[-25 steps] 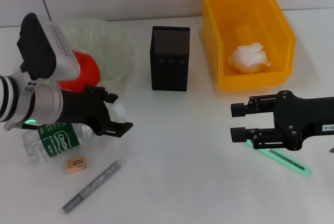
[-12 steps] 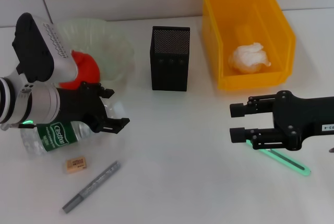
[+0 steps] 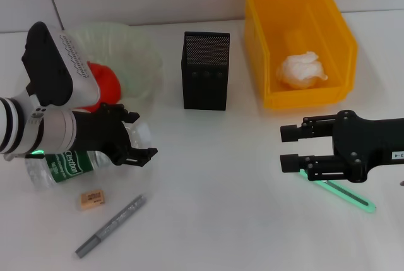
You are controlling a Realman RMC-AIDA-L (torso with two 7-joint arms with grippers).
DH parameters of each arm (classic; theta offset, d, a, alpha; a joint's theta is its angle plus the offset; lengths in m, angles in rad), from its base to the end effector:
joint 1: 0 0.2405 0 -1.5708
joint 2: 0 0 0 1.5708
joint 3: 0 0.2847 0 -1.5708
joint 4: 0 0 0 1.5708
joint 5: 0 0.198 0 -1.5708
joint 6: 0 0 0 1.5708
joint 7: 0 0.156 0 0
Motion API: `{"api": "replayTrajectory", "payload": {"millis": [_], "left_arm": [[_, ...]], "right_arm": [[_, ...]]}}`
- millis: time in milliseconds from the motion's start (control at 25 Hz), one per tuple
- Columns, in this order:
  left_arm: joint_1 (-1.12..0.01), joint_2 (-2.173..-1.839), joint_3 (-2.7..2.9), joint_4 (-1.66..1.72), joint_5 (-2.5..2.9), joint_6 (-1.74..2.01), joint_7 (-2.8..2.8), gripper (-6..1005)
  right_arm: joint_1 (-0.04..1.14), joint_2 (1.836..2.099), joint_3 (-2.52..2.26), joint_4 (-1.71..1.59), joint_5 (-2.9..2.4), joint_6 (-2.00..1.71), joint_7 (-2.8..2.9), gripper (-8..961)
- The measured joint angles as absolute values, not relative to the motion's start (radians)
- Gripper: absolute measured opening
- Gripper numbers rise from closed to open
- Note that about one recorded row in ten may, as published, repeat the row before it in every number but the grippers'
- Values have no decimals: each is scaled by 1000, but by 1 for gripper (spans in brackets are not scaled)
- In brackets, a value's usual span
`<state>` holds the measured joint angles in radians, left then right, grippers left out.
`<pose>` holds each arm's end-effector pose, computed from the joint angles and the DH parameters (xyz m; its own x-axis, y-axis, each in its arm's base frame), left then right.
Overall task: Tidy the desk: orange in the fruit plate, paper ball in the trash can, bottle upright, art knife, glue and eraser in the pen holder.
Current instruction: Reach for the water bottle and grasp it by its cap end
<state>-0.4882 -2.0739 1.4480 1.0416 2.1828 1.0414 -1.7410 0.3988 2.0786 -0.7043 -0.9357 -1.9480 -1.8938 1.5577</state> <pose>-0.2445 0.3698 -0.0707 0.9835 0.1739 -0.0509 0.1419 -0.9141 -0.3799 0.2628 0.2857 0.0182 0.7743 -0.3562 -0.5231 -0.4082 -0.9127 0.0173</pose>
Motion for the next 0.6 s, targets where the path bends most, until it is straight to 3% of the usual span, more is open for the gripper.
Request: {"api": "replayTrajectory", "payload": {"millis": [600], "left_arm": [[-482, -2072, 1468, 1033, 2183, 1024, -1742, 804]], "right_arm": [[400, 2079, -704, -936, -1948, -1899, 1566, 604]]}}
